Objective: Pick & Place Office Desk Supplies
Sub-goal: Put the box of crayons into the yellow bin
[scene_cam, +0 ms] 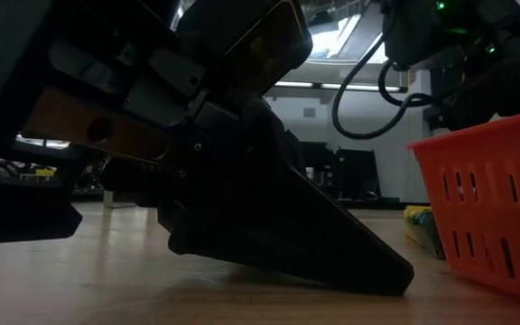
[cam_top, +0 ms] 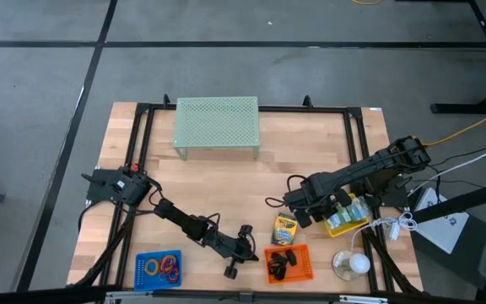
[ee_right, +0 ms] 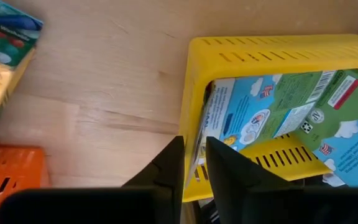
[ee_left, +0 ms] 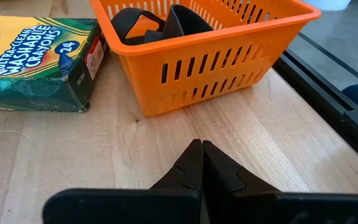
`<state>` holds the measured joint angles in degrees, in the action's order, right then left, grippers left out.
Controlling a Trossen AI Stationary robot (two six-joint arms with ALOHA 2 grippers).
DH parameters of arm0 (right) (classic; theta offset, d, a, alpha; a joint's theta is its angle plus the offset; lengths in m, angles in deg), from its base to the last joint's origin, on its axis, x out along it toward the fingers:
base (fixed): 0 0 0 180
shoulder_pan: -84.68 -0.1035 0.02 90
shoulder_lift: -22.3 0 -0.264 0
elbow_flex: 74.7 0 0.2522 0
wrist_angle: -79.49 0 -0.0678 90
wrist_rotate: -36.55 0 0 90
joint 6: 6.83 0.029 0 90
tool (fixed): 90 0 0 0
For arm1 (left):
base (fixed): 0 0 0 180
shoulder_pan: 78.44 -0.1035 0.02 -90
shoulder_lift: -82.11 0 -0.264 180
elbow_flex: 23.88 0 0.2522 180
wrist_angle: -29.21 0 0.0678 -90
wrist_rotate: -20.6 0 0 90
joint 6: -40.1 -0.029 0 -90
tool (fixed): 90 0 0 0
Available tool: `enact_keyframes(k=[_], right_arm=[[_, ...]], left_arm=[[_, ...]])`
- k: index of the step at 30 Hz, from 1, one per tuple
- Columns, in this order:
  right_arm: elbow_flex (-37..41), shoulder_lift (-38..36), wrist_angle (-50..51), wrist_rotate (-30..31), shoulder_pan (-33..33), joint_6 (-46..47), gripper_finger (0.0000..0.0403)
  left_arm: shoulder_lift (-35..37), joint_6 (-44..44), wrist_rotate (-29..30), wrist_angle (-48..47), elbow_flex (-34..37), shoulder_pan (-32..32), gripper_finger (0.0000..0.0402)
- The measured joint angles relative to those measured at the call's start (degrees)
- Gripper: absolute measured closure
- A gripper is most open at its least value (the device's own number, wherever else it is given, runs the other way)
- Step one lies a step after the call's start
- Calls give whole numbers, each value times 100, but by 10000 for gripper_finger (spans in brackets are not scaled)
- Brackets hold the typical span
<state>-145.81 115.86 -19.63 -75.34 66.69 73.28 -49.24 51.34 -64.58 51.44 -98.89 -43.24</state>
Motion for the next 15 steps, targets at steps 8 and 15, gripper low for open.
enact_keyframes(k=[8,15], right_arm=[[0,0,-11,0,4,-1,340],[-4,0,-31,0,7,-41,361]], left_arm=[[0,0,0,0,-1,0,398],[0,2,0,0,-1,-2,398]])
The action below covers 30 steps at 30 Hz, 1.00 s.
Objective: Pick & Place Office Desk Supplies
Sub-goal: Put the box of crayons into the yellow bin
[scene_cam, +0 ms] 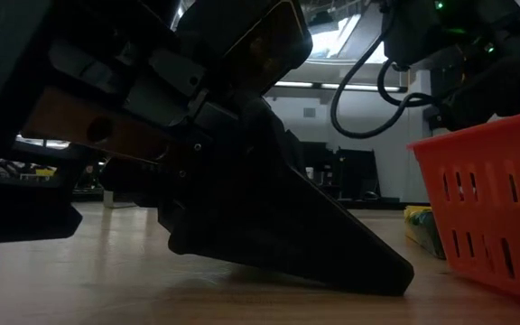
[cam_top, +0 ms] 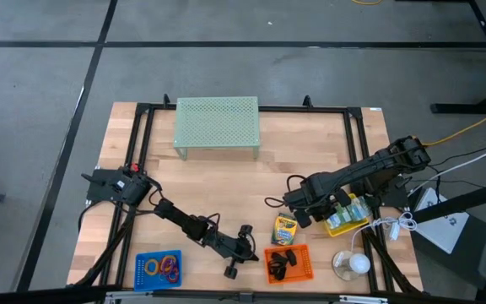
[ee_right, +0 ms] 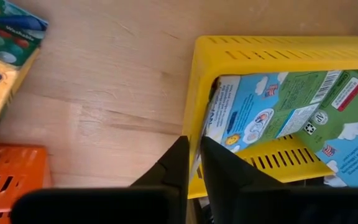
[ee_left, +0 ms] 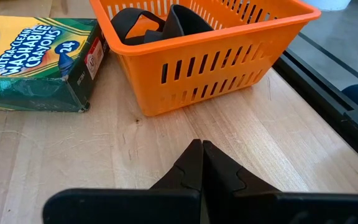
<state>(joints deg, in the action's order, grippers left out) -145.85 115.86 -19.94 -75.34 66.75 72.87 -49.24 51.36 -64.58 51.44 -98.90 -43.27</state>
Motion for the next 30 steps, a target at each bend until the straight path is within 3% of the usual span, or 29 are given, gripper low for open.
enact_keyframes(k=[9,22,30], right_arm=[[-12,-2,-3,-43,11,-73,396],[-11,-49,118,-108,28,-150,397],[-7,-493,859,-78,23,271,398]], left_arm=[[0,0,0,0,0,0,398],[0,0,2,0,-1,-2,398],[0,0,0,0,-1,-2,398]])
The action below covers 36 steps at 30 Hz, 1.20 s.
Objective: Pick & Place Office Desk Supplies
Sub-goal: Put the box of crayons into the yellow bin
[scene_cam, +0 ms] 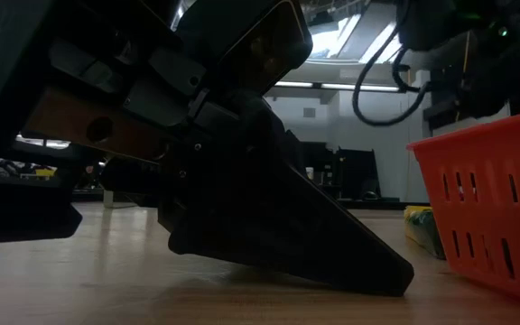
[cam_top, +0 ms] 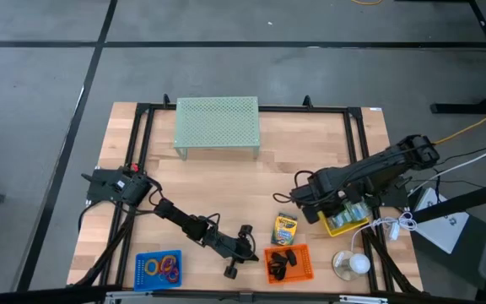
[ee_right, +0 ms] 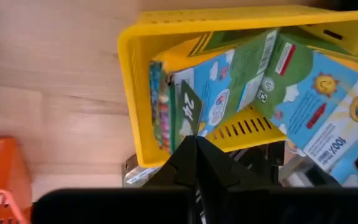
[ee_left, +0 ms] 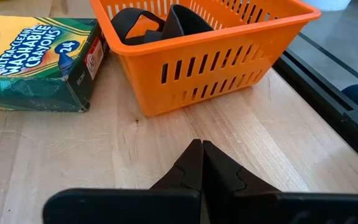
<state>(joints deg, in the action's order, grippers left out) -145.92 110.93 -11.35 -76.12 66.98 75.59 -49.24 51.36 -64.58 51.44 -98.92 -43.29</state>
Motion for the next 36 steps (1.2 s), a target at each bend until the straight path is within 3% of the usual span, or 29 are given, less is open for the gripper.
enact_keyframes(k=[13,36], right_arm=[[-499,-651,1073,389,-3,452,398],[-306,-698,1350,377,-89,557,402]], left_arm=[[0,-1,1,0,1,0,398],[0,52,-11,-33,-2,9,398]])
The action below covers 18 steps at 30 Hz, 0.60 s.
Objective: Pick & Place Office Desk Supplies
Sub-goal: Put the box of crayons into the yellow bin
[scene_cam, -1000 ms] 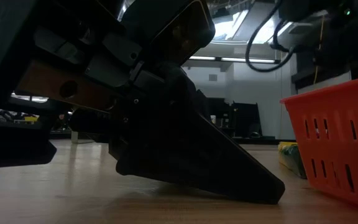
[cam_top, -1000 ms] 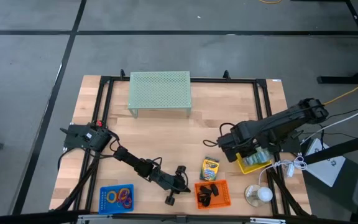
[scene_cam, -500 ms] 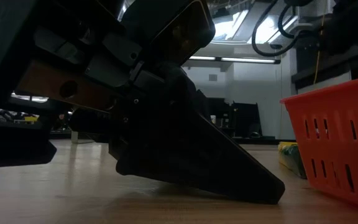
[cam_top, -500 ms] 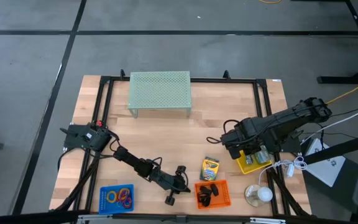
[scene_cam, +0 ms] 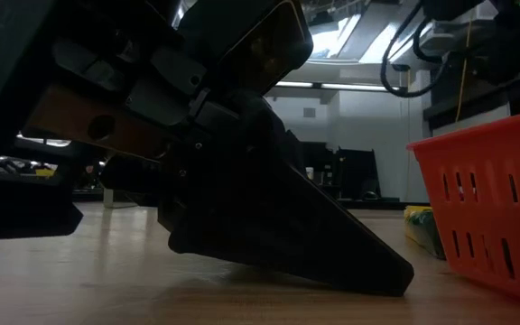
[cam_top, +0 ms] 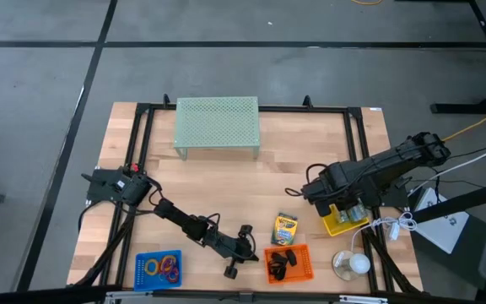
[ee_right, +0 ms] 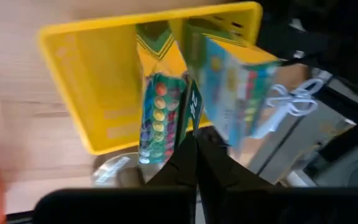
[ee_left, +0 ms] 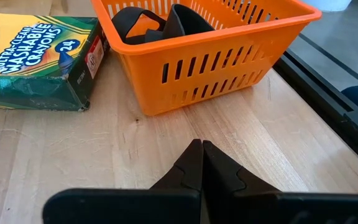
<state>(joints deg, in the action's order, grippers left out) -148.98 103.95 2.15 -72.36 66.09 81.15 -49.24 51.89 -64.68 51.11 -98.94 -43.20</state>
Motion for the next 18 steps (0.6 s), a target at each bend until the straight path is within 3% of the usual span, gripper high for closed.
enact_keyframes(k=[18], right_arm=[[2,0,112,-16,-43,30,403]], left_arm=[[0,7,-4,-1,0,2,398]])
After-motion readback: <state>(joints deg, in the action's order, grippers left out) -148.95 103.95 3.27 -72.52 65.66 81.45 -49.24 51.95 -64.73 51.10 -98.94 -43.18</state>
